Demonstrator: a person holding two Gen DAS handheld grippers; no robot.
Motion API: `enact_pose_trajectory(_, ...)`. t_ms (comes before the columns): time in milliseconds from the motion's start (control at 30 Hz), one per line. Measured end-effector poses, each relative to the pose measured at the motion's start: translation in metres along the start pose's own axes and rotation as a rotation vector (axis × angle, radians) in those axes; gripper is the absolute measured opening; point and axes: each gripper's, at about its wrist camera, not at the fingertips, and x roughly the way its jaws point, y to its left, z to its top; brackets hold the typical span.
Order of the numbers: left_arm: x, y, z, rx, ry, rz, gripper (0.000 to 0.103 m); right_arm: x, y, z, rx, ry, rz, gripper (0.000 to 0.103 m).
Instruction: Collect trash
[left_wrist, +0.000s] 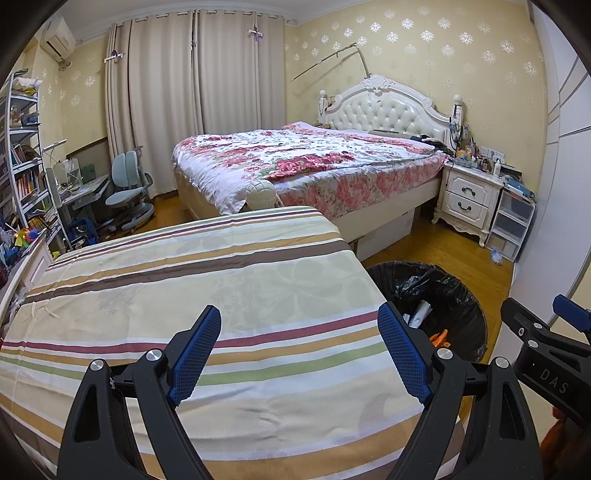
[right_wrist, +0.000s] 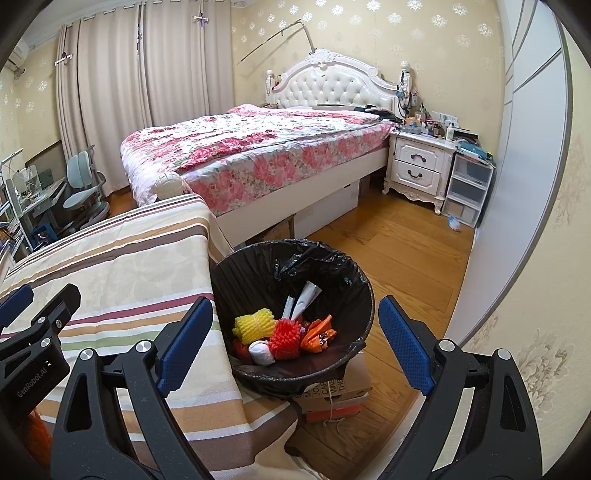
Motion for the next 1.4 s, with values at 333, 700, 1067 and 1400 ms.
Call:
enact_pose_trajectory(333, 0.000, 0.000, 0.000, 0.000, 0.000, 0.000, 0.084, 0.000, 0.000, 0.000, 0.000, -0.003, -0.001, 0.089)
enact_pose_trajectory(700, 0.000, 0.000, 0.000, -0.001, 0.000, -0.001, 0.084, 0.000, 0.001, 0.000, 0.000, -0.002, -0.001, 0.089)
enact_pose_trajectory(1067, -0.002, -0.001, 0.000, 0.002, -0.002, -0.003, 0.084, 0.000, 0.001, 0.000, -0.001, -0.002, -0.002, 0.089)
enact_pose_trajectory(1400, -0.007, -0.011, -0.003, 0.000, -0.004, -0.009, 0.084, 0.000, 0.001, 0.000, -0.001, -0.002, -0.002, 0.089)
